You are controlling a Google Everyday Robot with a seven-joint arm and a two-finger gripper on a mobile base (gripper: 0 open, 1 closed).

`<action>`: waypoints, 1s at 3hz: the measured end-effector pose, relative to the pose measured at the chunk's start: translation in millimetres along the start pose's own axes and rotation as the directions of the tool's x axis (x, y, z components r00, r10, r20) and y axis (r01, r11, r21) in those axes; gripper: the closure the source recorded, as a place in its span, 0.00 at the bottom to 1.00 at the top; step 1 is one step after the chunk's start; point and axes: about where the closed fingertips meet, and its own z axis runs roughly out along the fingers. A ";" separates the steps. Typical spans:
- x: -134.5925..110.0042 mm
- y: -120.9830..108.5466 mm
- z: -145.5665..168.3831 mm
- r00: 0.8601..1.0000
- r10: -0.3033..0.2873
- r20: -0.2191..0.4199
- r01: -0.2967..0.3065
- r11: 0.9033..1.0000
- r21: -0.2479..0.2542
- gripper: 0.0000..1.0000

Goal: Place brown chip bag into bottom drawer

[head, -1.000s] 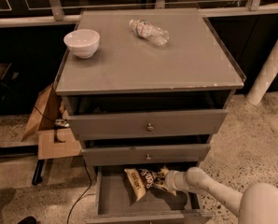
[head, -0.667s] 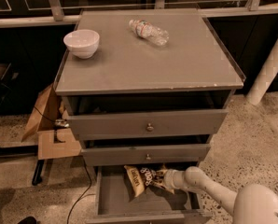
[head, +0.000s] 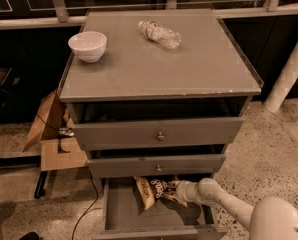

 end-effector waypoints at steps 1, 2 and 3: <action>0.0 0.0 0.0 1.000 0.000 0.000 0.000 1.000 0.000 0.36; 0.0 0.1 0.1 1.000 0.000 0.000 0.000 1.000 0.000 0.13; -0.1 0.1 0.1 1.000 0.000 0.000 0.000 1.000 0.000 0.00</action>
Offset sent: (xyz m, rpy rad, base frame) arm 0.0000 0.0000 0.0000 0.0000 0.0000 0.0000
